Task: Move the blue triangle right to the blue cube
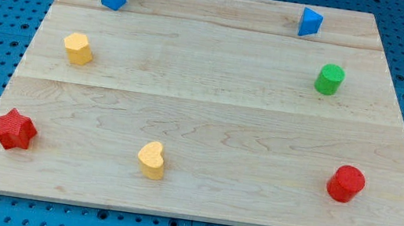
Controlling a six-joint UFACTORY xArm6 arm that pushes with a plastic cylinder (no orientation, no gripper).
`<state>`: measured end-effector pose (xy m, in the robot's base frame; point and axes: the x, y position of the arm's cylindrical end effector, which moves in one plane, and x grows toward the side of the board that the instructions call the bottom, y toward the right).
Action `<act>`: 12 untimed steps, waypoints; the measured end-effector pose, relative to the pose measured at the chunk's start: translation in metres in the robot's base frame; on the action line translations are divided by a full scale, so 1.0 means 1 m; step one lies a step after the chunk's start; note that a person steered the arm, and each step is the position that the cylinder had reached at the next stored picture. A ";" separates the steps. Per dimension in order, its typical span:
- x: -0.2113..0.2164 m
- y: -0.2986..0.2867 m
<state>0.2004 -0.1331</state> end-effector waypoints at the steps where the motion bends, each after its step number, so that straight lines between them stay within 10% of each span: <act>1: 0.024 -0.010; 6: 0.005 -0.045; 10: -0.006 0.295; 12: 0.032 0.294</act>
<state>0.2327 0.1612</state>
